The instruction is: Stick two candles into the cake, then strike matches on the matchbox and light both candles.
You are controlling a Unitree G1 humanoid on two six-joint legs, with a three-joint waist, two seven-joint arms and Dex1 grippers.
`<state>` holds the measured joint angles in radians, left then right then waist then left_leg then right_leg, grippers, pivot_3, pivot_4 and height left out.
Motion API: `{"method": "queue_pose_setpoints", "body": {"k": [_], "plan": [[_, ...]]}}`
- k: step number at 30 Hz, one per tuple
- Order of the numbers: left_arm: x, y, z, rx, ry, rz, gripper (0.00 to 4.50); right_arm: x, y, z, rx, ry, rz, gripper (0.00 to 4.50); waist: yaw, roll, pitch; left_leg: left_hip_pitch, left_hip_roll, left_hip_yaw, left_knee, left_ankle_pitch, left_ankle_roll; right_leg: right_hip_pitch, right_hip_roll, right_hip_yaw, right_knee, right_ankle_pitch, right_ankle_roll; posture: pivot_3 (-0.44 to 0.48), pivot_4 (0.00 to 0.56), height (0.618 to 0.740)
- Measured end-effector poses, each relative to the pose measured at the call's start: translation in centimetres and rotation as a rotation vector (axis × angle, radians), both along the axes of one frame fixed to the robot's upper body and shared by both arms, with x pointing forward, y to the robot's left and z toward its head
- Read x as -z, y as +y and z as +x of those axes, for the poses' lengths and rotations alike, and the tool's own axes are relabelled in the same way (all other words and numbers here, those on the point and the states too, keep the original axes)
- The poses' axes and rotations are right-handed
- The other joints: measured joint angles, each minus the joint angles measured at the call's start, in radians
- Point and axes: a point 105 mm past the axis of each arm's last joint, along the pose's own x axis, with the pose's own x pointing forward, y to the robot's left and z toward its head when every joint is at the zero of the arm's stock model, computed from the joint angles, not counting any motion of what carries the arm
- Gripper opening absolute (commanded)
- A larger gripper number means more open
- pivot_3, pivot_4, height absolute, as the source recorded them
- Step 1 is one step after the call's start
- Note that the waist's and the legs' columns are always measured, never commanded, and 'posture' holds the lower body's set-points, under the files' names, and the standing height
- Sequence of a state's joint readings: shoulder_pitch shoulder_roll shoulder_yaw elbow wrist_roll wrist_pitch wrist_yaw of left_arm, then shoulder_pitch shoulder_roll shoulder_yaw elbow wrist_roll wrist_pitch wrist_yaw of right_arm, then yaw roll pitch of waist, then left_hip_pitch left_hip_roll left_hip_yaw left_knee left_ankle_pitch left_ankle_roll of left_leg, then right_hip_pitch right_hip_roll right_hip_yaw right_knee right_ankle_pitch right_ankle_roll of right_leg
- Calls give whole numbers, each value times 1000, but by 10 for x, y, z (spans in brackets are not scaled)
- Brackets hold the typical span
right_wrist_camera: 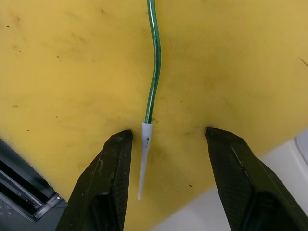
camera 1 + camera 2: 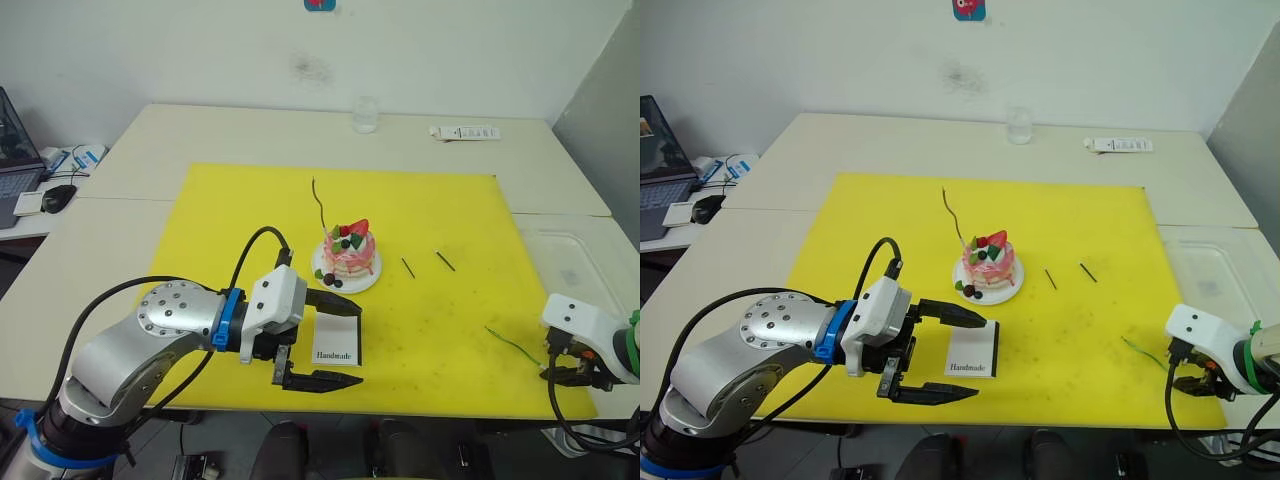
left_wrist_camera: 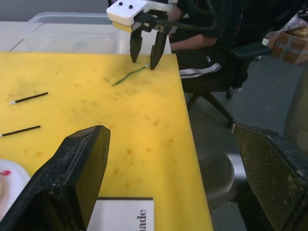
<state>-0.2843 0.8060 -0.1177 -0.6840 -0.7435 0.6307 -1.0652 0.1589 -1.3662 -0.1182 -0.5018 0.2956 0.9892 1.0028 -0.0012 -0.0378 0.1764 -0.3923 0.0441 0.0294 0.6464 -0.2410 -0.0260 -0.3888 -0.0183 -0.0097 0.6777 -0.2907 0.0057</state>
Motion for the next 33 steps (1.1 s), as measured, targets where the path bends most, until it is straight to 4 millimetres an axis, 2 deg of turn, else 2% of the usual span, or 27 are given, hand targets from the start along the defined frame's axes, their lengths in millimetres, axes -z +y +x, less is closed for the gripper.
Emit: {"method": "queue_pose_setpoints", "body": {"k": [2, 6, 7, 15, 20, 23, 25, 28, 33], "plan": [[-1, -1, -5, 27, 3, -5, 4500, 0, 0, 1, 1, 0, 1, 1594, 0, 0, 0, 0, 0, 0, 0, 0, 0, 0, 0, 0, 0, 0, 0, 0, 150, 740], [-3, -1, -7, 43, 11, -16, 4500, 1, 0, 0, 10, 9, 1, 142, 0, 0, 0, 1, 0, 0, 0, 0, 0, 0, 0, 0, 1, 0, 0, 0, 150, 740], [-3, -1, -8, 46, 11, -17, 4500, 1, 1, 1, 12, 8, 1, 34, 0, 0, 0, 1, 0, 0, 0, 0, 0, 0, 0, 0, 1, 0, 0, 0, 150, 740], [-3, 1, -9, 70, 3, -5, 4500, -8, 6, 5, 50, 12, 61, 34, -1, 0, 0, 0, 0, 0, 0, 0, 0, 0, 0, 0, 1, 0, 0, 0, 150, 740], [0, 18, 0, -22, 17, 11, 4500, -54, 20, 32, 65, -130, 211, 34, -5, 2, 1, 1, 1, 0, 0, 0, 0, 0, 0, 0, 1, 0, 0, 0, 150, 740], [-2, 32, 14, -152, 12, -21, 4500, -95, 60, 57, -19, -337, 476, 34, -10, 1, 1, 2, 3, -1, 0, 0, 0, 0, 0, 0, 1, 0, 0, 0, 150, 740], [-7, 38, 24, -226, -6, -59, 4500, -113, 87, 64, -87, -444, 609, 34, -7, 1, 1, 1, 3, -2, 0, 0, 0, 0, 0, -1, 2, 0, 0, 0, 150, 740], [-13, 47, 35, -300, -23, -82, 4500, -116, 126, 71, -140, -567, 753, 34, -2, 1, 1, -2, 2, -3, -1, 0, 0, -2, 0, -2, 2, 0, 0, 0, 150, 740], [-15, 58, 46, -365, -29, -83, 4500, -114, 171, 91, -118, -807, 1001, 34, -2, 1, 1, -6, 0, 1, 0, 0, 0, -7, 0, 1, 2, 0, 0, 0, 150, 740]]}}
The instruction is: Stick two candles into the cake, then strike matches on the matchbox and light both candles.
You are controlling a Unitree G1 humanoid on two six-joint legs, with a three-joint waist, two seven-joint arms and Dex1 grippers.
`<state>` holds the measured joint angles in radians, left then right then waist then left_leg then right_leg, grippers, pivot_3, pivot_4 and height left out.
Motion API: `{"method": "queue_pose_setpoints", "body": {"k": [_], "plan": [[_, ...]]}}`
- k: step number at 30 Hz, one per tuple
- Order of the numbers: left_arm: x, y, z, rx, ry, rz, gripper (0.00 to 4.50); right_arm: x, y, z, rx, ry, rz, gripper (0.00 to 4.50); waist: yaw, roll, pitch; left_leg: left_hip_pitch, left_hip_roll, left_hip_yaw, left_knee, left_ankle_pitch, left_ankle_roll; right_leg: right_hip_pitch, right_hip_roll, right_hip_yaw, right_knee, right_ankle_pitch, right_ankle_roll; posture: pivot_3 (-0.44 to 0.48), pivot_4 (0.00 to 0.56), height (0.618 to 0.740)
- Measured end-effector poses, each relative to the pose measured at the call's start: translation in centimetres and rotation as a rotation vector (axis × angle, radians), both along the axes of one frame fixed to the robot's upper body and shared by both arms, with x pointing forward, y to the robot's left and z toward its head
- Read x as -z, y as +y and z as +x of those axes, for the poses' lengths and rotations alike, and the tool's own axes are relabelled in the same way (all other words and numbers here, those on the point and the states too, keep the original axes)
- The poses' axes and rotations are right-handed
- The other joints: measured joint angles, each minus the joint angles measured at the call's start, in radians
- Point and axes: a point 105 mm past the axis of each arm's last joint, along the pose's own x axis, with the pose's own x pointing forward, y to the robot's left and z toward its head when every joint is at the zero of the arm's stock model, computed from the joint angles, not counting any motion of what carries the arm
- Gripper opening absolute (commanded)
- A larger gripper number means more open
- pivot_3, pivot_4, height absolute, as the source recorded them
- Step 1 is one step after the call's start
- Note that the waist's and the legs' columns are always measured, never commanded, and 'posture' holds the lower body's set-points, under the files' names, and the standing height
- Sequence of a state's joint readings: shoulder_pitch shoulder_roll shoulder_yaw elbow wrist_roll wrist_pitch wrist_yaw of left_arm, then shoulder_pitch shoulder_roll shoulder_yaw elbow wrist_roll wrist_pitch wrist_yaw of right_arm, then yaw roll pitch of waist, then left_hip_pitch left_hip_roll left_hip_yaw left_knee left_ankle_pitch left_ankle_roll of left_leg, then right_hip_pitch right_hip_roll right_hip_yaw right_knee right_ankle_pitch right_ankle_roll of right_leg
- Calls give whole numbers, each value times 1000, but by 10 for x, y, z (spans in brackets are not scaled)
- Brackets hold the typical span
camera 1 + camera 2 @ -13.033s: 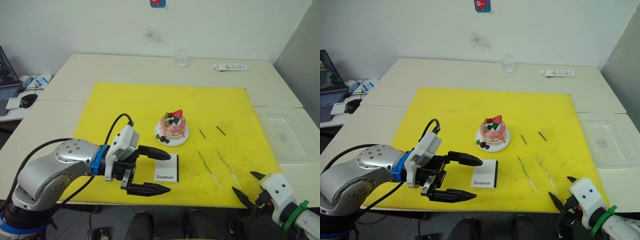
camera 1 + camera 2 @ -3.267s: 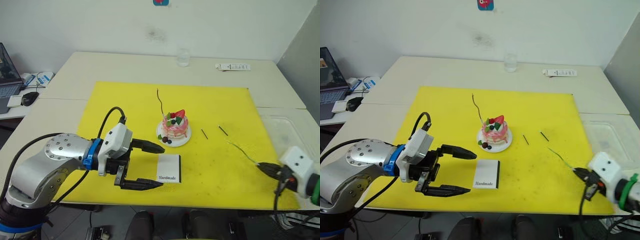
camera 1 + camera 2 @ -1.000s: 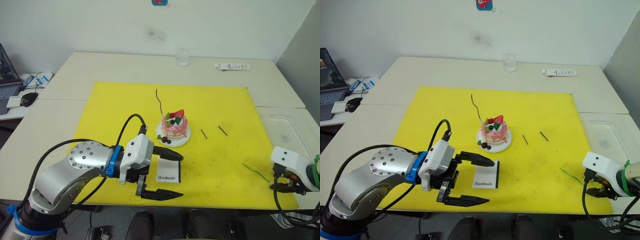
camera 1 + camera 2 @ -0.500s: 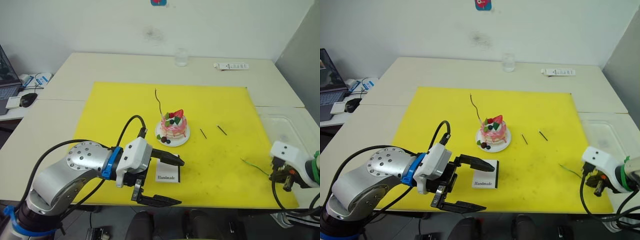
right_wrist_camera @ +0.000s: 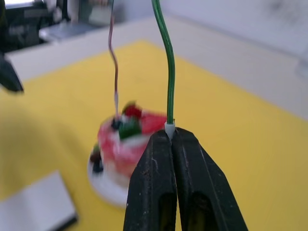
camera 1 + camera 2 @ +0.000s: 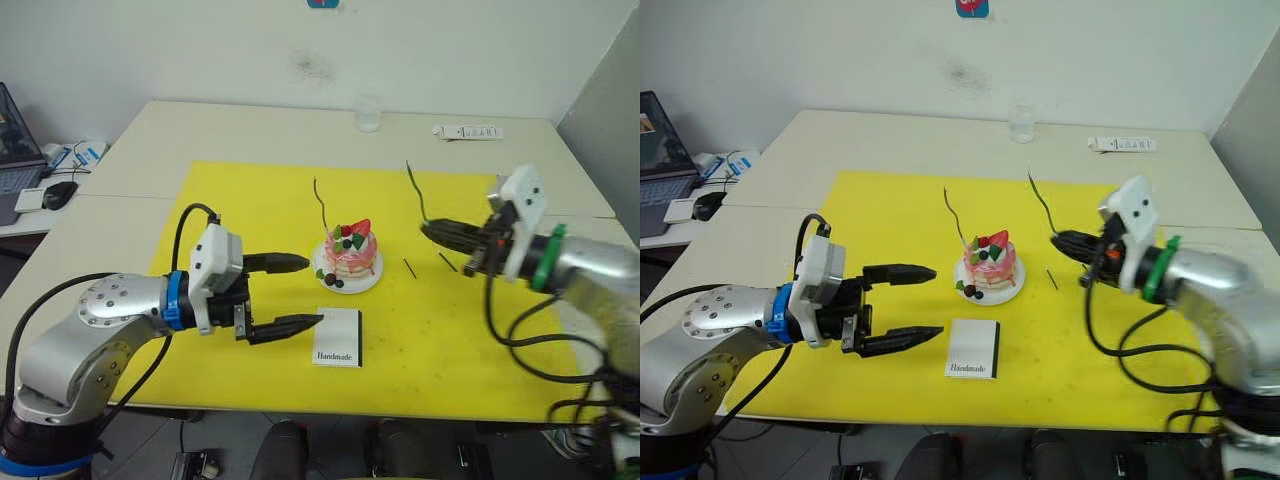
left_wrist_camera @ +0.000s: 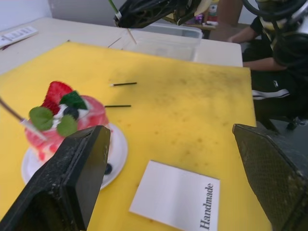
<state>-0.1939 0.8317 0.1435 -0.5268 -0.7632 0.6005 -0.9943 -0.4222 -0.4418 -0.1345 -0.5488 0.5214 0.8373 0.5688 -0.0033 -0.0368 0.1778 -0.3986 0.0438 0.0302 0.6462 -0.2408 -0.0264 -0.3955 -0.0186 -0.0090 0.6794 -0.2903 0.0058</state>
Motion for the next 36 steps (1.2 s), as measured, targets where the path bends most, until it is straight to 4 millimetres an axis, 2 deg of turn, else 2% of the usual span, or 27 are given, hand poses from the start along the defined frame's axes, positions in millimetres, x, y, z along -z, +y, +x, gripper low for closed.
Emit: {"method": "queue_pose_setpoints", "body": {"k": [4, 11, 21, 28, 36], "plan": [[-1, 5, 6, -28, 1, -4, 4500, 13, 16, 15, 49, -27, 107, 34, 1, 0, 0, 0, 0, 0, 0, 0, 0, 0, 0, 0, 0, 4, -4, 0, 150, 740], [-9, 4, 9, -22, -28, -6, 4500, 46, 40, 18, 55, -80, 124, 34, -1, 0, 0, 1, 2, -1, 0, 0, 0, -1, 0, -1, 2, 4, -5, 0, 150, 740], [-14, 3, 12, -18, -37, -16, 4500, 53, 56, 19, 40, -127, 149, 34, -3, 0, 0, 1, 3, -1, 0, 0, 0, -1, 0, -1, 2, 4, -5, 0, 150, 740], [-14, 3, 12, -20, -27, -14, 4500, 58, 52, 23, 67, -152, 131, 34, -3, 0, 0, 1, 3, -1, 0, 0, 0, -1, 0, -1, 2, 4, -5, 0, 150, 740], [-13, 4, 12, -16, -20, -8, 4500, 55, 51, 19, 58, -164, 138, 34, -3, 0, 0, 1, 3, -1, 0, 0, 0, -1, 0, -1, 2, 4, -5, 0, 150, 740]]}}
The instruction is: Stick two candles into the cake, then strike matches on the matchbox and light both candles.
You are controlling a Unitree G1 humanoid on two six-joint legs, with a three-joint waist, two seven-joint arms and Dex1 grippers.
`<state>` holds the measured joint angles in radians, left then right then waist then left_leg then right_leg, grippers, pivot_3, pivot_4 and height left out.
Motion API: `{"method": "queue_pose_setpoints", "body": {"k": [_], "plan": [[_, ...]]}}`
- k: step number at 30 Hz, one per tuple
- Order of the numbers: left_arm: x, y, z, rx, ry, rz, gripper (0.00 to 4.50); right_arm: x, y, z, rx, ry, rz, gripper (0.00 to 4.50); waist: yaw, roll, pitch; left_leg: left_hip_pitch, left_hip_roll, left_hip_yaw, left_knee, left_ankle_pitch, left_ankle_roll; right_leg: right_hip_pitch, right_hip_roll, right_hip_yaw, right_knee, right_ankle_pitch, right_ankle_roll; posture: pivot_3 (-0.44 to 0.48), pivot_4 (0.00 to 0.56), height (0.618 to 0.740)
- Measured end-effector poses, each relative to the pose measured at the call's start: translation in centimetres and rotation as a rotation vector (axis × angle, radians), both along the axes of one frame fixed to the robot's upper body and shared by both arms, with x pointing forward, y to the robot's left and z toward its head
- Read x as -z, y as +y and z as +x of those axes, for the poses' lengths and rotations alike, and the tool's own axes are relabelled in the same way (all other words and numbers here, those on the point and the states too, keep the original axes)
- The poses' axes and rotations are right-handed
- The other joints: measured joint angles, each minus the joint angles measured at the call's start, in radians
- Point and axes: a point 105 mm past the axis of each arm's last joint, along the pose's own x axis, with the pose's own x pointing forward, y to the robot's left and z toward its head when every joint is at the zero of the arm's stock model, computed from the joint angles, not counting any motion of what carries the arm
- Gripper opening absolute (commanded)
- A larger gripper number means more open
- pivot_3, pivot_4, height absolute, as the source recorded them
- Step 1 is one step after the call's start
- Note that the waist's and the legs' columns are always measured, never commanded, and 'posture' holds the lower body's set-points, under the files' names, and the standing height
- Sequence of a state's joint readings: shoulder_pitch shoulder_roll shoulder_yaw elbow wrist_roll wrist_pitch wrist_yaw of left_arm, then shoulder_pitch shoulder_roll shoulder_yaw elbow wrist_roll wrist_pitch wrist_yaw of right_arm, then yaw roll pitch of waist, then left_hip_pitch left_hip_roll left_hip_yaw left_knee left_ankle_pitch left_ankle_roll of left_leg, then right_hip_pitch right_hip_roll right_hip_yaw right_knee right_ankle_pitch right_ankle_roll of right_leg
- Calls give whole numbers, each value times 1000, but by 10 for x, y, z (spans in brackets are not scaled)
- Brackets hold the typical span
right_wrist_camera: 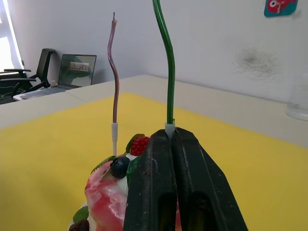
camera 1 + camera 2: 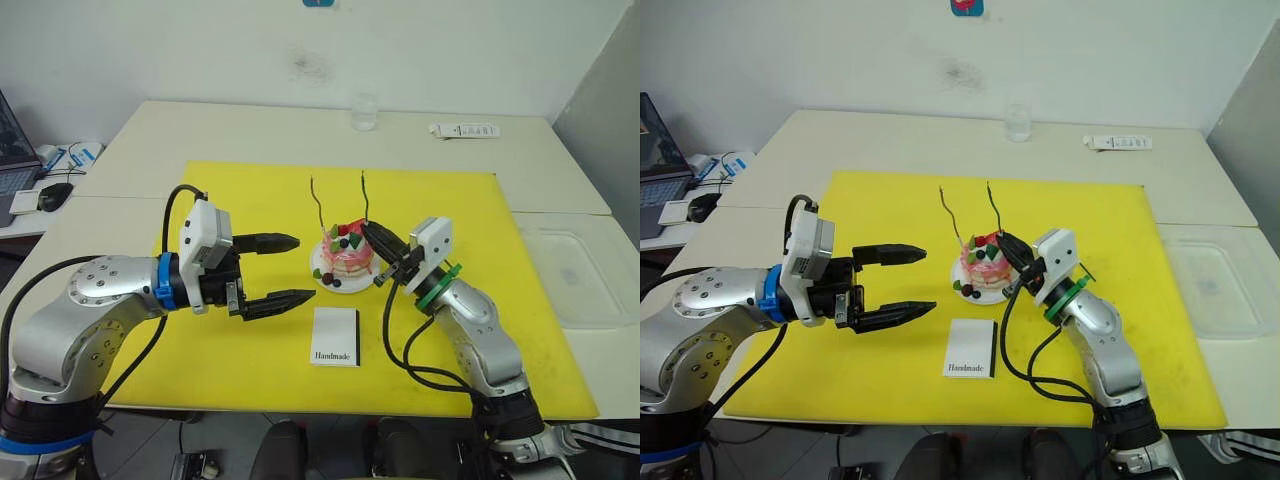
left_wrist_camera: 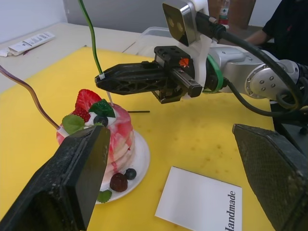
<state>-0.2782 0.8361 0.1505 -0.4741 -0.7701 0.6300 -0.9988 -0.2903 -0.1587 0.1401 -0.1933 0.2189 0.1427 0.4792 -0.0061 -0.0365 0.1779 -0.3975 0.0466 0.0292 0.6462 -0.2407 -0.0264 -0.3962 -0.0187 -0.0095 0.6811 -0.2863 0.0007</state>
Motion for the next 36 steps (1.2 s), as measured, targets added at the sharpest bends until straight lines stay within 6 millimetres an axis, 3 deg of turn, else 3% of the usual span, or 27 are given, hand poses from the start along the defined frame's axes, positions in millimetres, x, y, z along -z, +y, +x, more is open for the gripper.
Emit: {"method": "queue_pose_setpoints", "body": {"k": [36], "plan": [[0, -4, -4, 15, 20, 3, 4500, 28, -1, 1, 45, 10, 16, 34, -2, 0, 0, 1, 0, 0, 0, 0, 0, 0, 0, 0, 0, 0, -1, 0, 150, 740]]}}
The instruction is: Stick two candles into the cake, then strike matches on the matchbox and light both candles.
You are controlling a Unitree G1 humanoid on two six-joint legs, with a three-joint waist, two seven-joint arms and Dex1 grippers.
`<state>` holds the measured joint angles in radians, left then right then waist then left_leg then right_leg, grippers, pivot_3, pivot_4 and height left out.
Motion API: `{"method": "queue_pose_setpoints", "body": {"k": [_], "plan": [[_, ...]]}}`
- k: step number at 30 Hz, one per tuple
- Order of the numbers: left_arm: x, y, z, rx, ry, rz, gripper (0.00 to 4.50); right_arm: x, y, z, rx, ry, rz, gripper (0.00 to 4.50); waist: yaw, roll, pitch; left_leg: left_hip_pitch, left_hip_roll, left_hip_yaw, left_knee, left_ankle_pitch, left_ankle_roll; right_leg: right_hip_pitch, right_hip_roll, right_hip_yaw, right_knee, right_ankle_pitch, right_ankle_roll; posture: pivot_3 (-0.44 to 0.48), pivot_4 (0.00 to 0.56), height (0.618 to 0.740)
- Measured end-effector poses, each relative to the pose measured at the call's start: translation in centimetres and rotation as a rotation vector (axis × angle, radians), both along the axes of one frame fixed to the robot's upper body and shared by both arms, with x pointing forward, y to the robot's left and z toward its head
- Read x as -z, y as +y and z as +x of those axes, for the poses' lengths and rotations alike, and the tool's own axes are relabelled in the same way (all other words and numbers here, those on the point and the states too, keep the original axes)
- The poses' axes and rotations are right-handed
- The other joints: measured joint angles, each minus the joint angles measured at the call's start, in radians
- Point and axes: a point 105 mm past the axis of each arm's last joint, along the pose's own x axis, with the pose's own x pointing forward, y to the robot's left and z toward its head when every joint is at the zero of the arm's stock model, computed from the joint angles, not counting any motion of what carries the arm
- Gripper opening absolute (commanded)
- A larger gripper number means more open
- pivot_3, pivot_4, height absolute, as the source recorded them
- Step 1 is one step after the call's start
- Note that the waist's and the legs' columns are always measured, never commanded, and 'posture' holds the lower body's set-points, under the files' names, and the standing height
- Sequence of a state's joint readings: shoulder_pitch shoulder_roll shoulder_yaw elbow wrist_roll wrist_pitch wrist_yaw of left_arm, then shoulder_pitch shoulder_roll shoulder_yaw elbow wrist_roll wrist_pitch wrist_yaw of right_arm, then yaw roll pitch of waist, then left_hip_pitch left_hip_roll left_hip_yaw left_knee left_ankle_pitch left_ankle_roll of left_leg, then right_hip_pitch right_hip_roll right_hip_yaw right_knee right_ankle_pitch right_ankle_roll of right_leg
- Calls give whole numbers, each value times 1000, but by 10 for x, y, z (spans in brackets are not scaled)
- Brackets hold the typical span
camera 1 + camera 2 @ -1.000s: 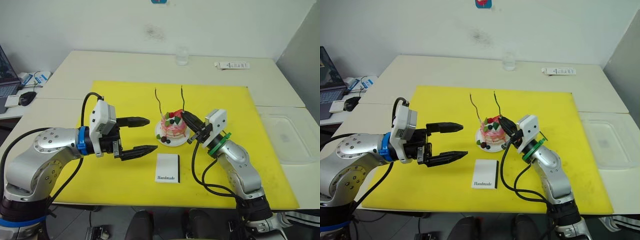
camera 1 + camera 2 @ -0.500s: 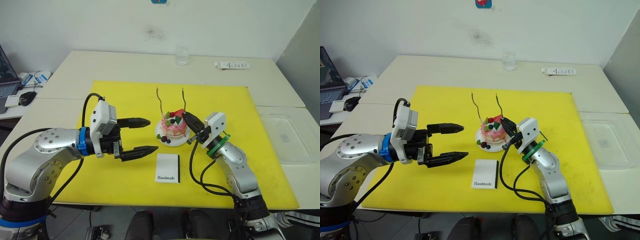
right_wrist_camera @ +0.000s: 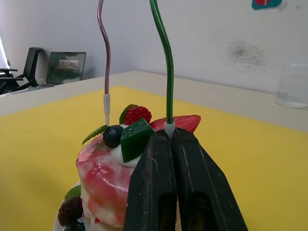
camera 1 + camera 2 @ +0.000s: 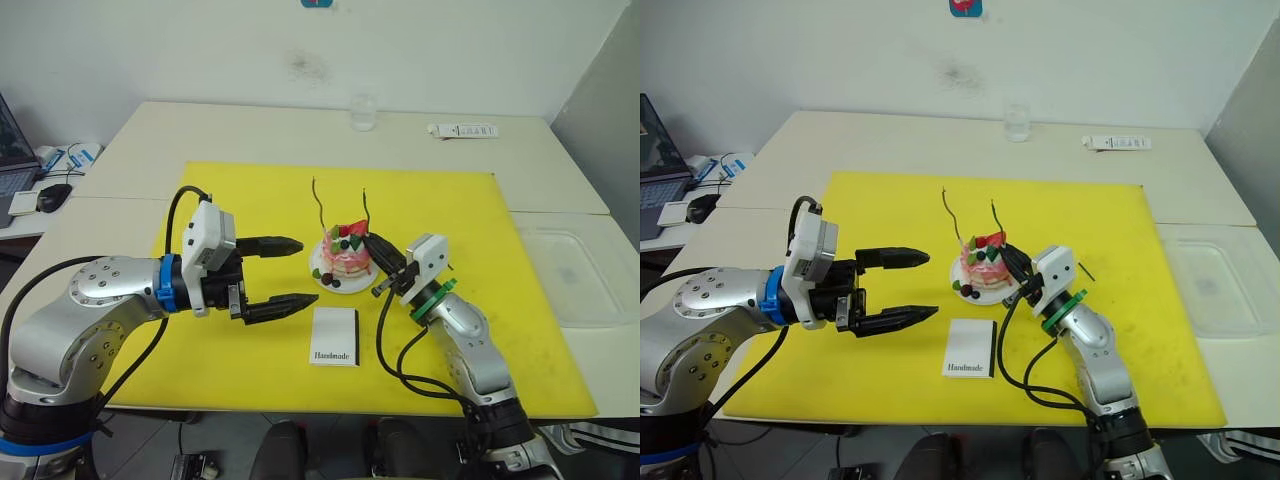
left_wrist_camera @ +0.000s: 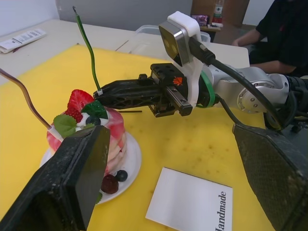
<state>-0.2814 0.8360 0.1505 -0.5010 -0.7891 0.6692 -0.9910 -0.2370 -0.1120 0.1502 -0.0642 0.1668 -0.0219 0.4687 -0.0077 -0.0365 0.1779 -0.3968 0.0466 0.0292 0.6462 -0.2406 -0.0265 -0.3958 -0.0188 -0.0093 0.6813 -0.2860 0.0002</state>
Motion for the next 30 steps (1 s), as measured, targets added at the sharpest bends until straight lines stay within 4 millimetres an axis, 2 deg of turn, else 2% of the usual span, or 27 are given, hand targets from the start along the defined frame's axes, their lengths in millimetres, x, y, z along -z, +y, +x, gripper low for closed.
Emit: {"method": "queue_pose_setpoints", "body": {"k": [13, 16, 17, 19, 24, 30], "plan": [[0, 0, 0, -1, 0, -1, 4500, 3, 1, 0, 8, 2, 23, 34, 0, 0, 0, 2, 0, 0, 0, 0, 0, 1, 0, 0, 0, 0, 0, 0, 150, 740], [0, 0, 0, -1, 0, 0, 4500, 2, 1, 1, 16, 6, 39, 659, 0, 0, 0, 1, 0, 0, 0, 0, 0, 1, 0, 0, 0, 0, 0, 0, 150, 740], [0, 0, 0, 0, 0, 0, 4500, 3, 0, 2, 18, 13, 42, 1097, 0, 0, 0, 1, 0, 0, 0, 0, 0, 1, 0, 0, 0, 0, 0, 0, 150, 740], [0, 0, 0, 0, 0, 0, 4500, 2, -1, 3, 23, 17, 41, 1682, 0, 0, 0, 1, 0, 0, 0, 0, 0, 1, 0, 0, 0, 0, 0, 0, 150, 740], [1, -1, 0, 4, 2, 1, 4500, -13, -1, 5, 25, -33, 38, 3357, 0, 0, 0, 1, 0, 0, 0, 0, 0, 1, 0, 0, 0, 0, 0, 0, 150, 740], [1, -1, 0, 5, 3, 1, 4500, -21, -4, -1, 12, -56, 4, 3357, 0, 0, 0, 1, 0, 0, 0, 0, 0, 1, 0, 0, 0, 0, 0, 0, 150, 740]]}}
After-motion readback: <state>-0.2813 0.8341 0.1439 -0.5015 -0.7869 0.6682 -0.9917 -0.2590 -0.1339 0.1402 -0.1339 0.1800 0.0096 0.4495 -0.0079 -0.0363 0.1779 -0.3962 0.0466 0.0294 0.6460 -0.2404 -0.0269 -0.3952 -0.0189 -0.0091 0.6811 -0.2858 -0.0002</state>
